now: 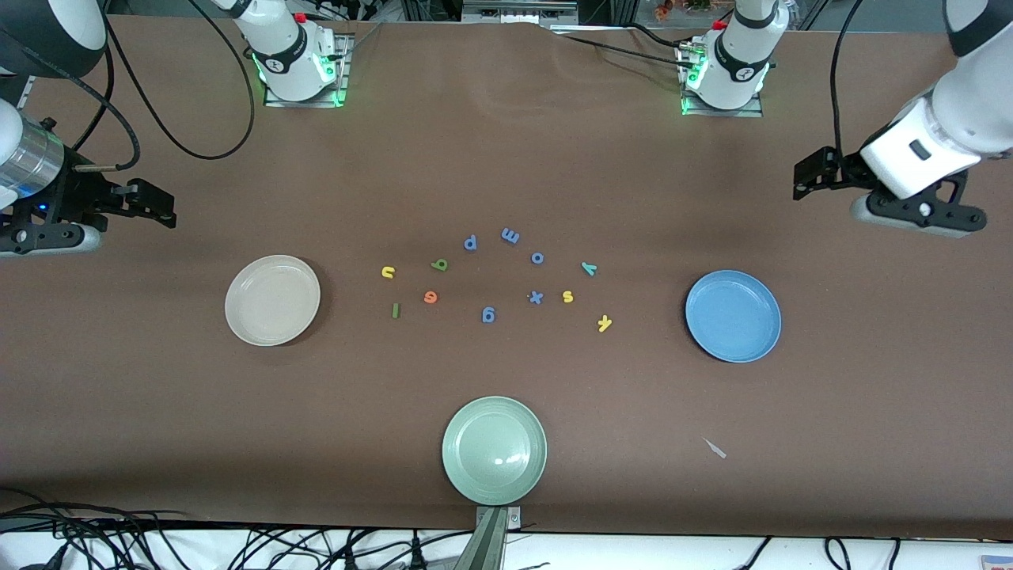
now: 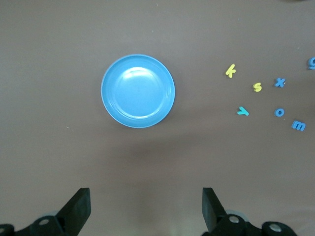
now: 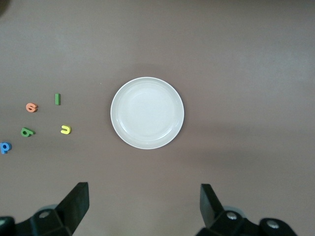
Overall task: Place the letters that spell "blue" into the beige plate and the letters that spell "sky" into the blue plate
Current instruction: 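Grasp the yellow k with the left gripper while the right gripper grasps the yellow u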
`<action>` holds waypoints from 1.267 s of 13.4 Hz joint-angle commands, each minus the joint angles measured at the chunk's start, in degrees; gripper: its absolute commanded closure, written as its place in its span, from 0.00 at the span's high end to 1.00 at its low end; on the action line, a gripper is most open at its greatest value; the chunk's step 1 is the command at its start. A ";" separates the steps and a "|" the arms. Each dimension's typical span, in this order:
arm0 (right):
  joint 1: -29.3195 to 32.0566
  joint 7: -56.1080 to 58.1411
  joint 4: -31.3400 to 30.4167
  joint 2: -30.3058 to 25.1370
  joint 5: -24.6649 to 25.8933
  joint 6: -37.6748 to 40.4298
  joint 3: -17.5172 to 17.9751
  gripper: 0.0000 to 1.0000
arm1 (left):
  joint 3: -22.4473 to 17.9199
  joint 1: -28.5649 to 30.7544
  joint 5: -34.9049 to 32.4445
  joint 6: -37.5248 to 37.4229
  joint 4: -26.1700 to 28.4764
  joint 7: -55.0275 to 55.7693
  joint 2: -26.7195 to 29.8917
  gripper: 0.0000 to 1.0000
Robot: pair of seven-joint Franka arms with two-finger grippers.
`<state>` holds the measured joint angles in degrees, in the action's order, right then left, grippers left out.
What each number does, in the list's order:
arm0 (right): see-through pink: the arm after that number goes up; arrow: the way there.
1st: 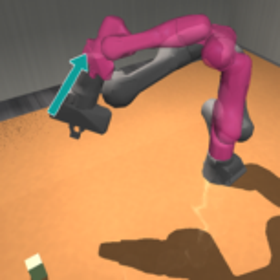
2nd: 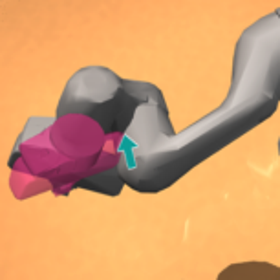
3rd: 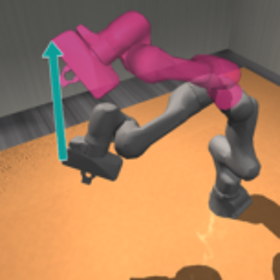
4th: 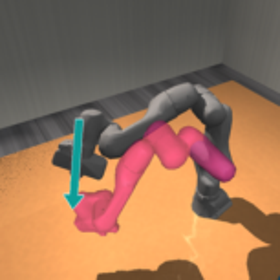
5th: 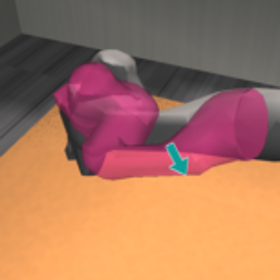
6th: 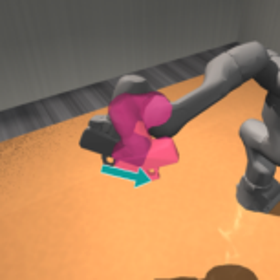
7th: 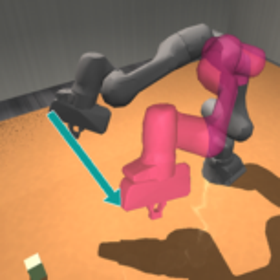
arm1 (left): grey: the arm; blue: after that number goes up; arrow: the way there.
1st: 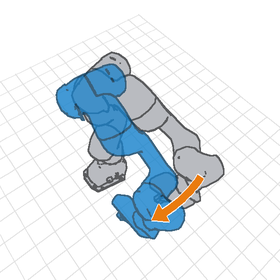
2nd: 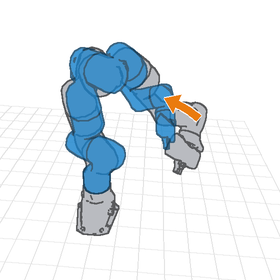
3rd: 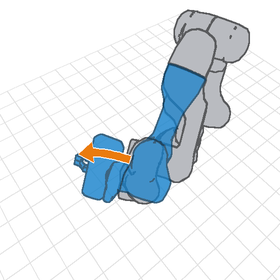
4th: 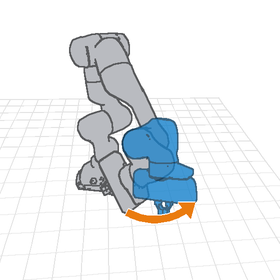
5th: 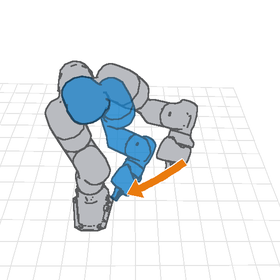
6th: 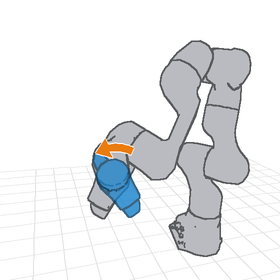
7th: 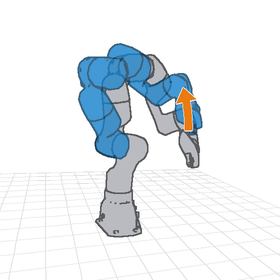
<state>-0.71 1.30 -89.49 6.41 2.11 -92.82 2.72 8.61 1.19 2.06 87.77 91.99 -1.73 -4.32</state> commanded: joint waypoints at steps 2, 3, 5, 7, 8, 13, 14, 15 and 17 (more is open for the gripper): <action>0.36 -0.16 -0.24 -0.35 -0.70 0.54 0.36 1.00 | 0.70 -3.11 3.82 0.64 -4.34 -1.08 -11.20 1.00; 0.36 -0.16 -0.16 -0.35 -0.79 0.37 0.36 1.00 | 0.62 -5.22 3.57 0.74 -6.10 -1.08 -14.54 1.00; 0.18 -0.16 -0.07 0.09 -1.05 -0.07 0.36 1.00 | 0.70 -7.69 3.83 0.91 -9.79 -1.25 -19.74 1.00; -0.08 -0.07 0.11 1.05 -1.05 -0.42 0.62 1.00 | 0.88 -12.25 3.57 3.00 -11.82 -1.34 -23.35 1.00; -0.26 0.28 0.11 1.76 -1.05 -0.60 0.71 1.00 | 0.88 -14.01 3.57 6.24 -11.83 -1.34 -24.24 1.00; -7.37 -0.07 0.63 8.52 -0.79 -2.09 0.71 1.00 | 1.49 -19.30 -3.60 19.97 -11.22 -0.46 -30.29 1.00; -7.55 -0.15 0.64 9.84 -1.05 -3.23 0.80 1.00 | 1.67 -19.04 -4.25 20.16 -10.95 -1.07 -30.83 1.00; -8.69 -0.16 0.64 11.07 -1.14 -4.63 0.80 1.00 | 1.58 -19.82 -5.47 21.20 -11.04 -1.17 -31.71 1.00; -10.54 -1.72 0.64 13.88 -3.06 -7.53 0.80 1.00 | 1.67 -20.62 -7.76 23.06 -9.73 -1.17 -32.85 1.00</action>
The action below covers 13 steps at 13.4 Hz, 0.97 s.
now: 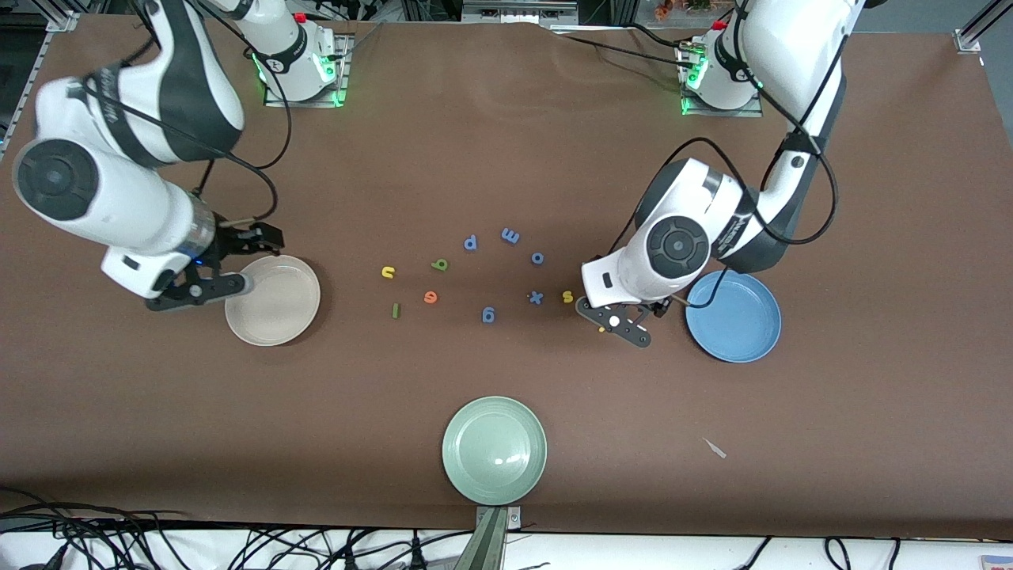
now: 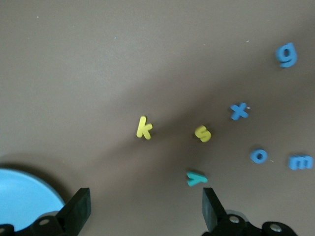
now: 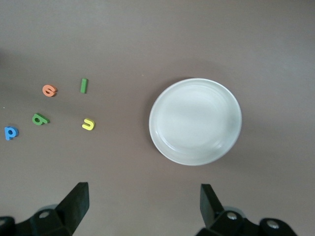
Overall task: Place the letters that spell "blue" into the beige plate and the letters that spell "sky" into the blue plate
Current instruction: 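Grasp the yellow k with the left gripper while the right gripper grasps the yellow u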
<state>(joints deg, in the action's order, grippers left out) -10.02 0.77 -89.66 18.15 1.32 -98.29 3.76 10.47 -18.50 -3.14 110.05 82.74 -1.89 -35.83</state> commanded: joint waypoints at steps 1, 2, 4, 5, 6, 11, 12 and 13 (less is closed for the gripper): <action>-1.66 -4.60 0.37 3.37 -4.02 -4.34 -0.25 1.00 | -0.19 -0.92 -2.66 1.13 0.48 -1.10 -1.52 1.00; -3.41 -7.68 0.19 4.77 -4.04 -5.67 -0.25 1.00 | -0.19 -0.92 -2.66 2.01 0.66 -1.19 -2.48 0.98; -6.22 -13.22 -0.94 6.36 -3.52 -9.27 -0.34 1.00 | -0.45 -2.06 -3.88 5.51 0.67 -1.10 -4.67 0.96; -7.54 -14.73 -2.96 6.54 -3.43 -12.68 -0.34 1.00 | -0.36 -1.80 -7.19 7.36 0.75 -1.10 -5.82 0.97; -8.51 -16.74 -5.93 6.54 -3.34 -16.81 -0.34 1.00 | -0.28 -1.45 -9.40 9.20 1.62 -1.19 -6.70 0.98; -13.00 -28.52 -17.46 6.10 -0.45 -28.43 -0.42 1.00 | -0.27 -1.62 -10.13 19.94 7.34 -1.28 -7.67 0.79; -13.53 -30.54 -19.65 6.10 0.08 -30.63 -0.42 1.00 | -0.27 -1.62 -11.78 20.03 7.43 -2.15 -7.85 0.79; -14.40 -31.87 -21.76 6.10 0.18 -33.17 -0.42 1.00 | -0.27 -1.62 -13.45 20.03 7.43 -3.29 -7.94 0.79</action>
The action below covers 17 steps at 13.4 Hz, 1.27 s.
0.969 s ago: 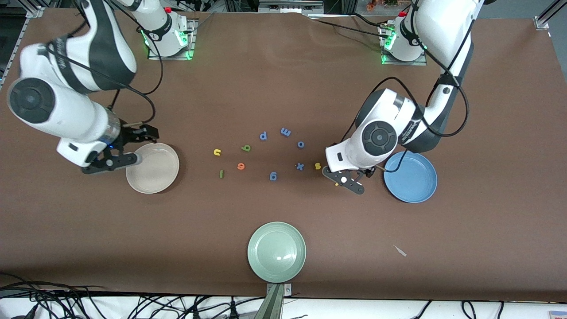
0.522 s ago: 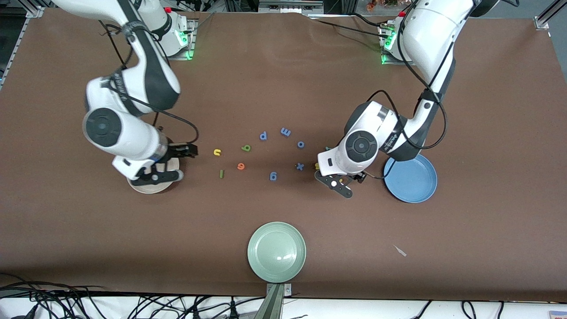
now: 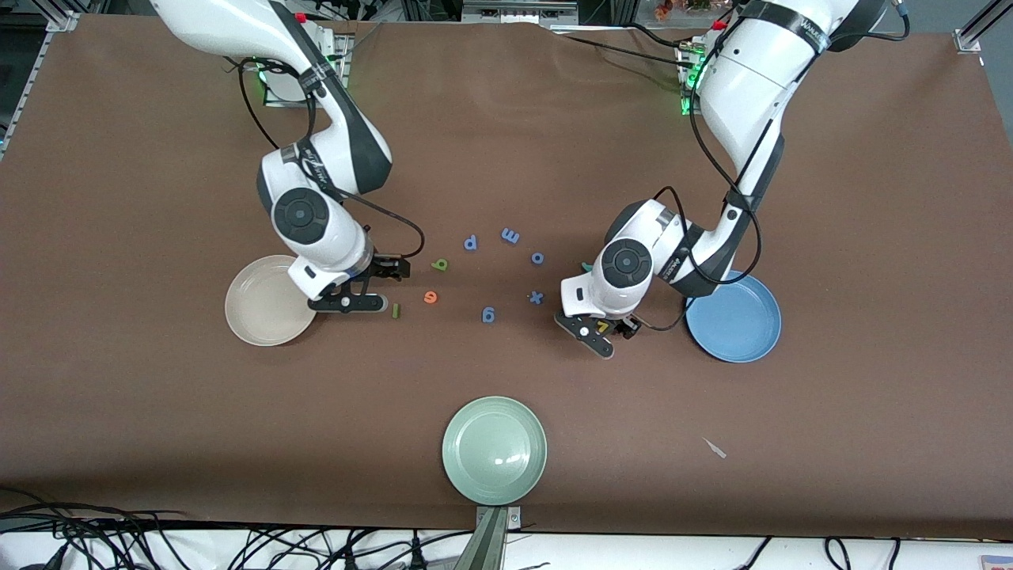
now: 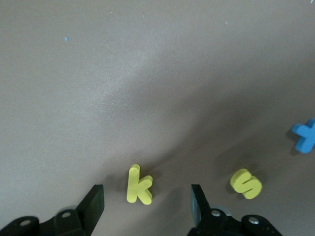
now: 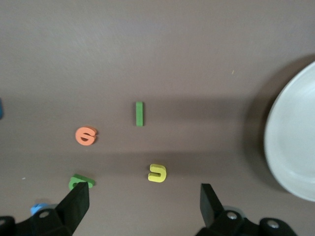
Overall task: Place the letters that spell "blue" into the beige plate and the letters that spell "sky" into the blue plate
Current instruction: 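Grasp the yellow k with the left gripper while the right gripper grasps the yellow u, then drop the k on the blue plate while the right gripper carries the u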
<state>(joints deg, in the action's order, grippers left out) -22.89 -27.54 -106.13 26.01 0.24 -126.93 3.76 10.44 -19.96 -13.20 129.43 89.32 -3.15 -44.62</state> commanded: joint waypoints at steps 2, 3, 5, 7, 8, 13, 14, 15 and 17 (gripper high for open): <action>-1.46 -3.84 -7.51 -1.05 1.26 -7.26 -0.51 1.00 | -0.24 -0.08 -3.68 0.65 1.12 -2.21 0.50 0.79; -1.46 -3.84 -7.87 -0.09 1.26 -7.97 -0.60 1.00 | -0.24 0.00 -3.85 0.82 1.38 -2.38 0.50 0.77; -1.37 -3.93 -7.96 1.75 1.08 -9.64 -0.68 0.99 | -0.24 0.01 -3.86 1.61 1.56 -2.47 -0.11 0.75; -1.28 -4.01 -8.57 3.17 1.08 -11.92 -0.68 0.99 | -0.24 0.09 -3.86 1.70 1.47 -2.47 -0.12 0.61; -1.02 -4.01 -9.09 3.26 0.99 -12.89 -0.77 0.98 | -0.16 0.09 -3.86 1.70 1.47 -2.47 -0.20 0.55; -0.49 -4.01 -11.30 3.79 0.73 -15.71 -0.77 0.85 | -0.16 0.01 -3.86 1.70 1.47 -2.47 -0.20 0.40; -0.49 -4.01 -11.56 3.79 0.73 -15.71 -0.77 0.80 | -0.16 0.01 -3.77 1.70 1.56 -2.47 -0.29 0.39; -0.49 -4.01 -11.82 3.79 0.73 -15.80 -0.77 0.75 | -0.16 0.01 -3.77 1.70 1.56 -2.47 -0.46 0.29; -0.49 -4.01 -11.74 3.79 0.64 -15.80 -0.77 0.61 | -0.16 -0.08 -3.77 1.61 1.47 -2.47 -0.47 0.05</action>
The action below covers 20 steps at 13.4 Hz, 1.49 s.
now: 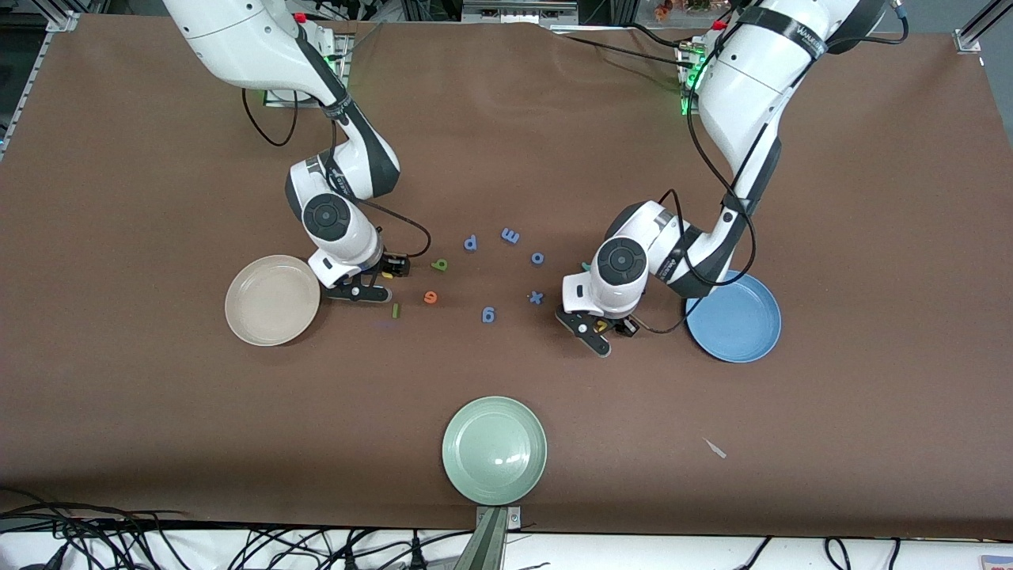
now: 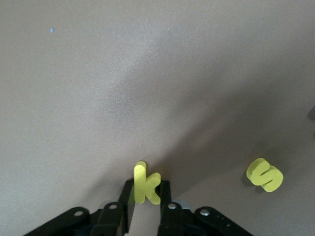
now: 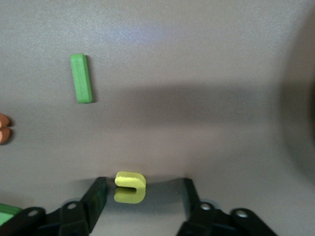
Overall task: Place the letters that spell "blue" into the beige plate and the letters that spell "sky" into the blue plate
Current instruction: 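Drop the k on the blue plate while the right gripper carries the u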
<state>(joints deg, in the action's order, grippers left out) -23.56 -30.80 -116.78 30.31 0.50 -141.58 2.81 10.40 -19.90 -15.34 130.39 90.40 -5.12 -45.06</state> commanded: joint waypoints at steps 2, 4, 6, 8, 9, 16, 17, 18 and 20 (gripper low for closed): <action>0.27 -0.75 -0.82 -0.26 -0.14 -1.41 0.27 0.55 | -0.03 -0.05 -1.62 0.21 0.04 -0.50 0.49 0.00; 0.18 -0.84 -0.73 0.27 -0.32 -3.07 0.27 0.54 | 0.06 0.04 -1.01 -1.79 0.03 0.37 3.03 0.00; 0.18 -0.84 -0.73 0.71 -0.32 -4.40 0.27 0.54 | 0.06 0.21 -0.92 -8.63 0.38 0.03 7.33 0.00; 0.27 -0.84 -0.64 0.71 -0.32 -4.58 0.27 0.51 | 0.06 2.56 -1.01 -13.48 0.47 -0.50 10.06 0.00; 0.27 -0.84 -0.64 0.71 -0.32 -4.75 0.27 0.50 | 0.06 3.80 -1.27 -14.20 1.95 -1.11 11.73 0.00; 0.09 -0.84 -0.64 1.33 -0.32 -5.54 0.44 0.34 | 0.15 15.04 -1.71 -6.95 19.61 -10.59 17.29 0.04; 0.09 -0.93 -0.64 1.33 -0.32 -5.54 0.44 0.31 | 0.15 17.33 -1.71 -2.73 21.29 -13.74 16.76 0.04; 0.09 -0.84 -0.64 1.33 -0.32 -5.54 0.53 0.30 | 0.15 19.44 -1.71 -0.51 22.00 -16.56 16.06 0.04; 0.09 -0.84 -0.64 1.33 -0.32 -5.54 0.53 0.27 | 0.24 20.34 -1.36 -0.40 21.66 -18.43 15.61 0.35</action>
<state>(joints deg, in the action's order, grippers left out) -23.55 -31.23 -116.97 30.21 0.36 -144.83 2.94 9.80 -0.88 -15.39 129.06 111.42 -21.30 -30.22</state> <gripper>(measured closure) 0.714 0.758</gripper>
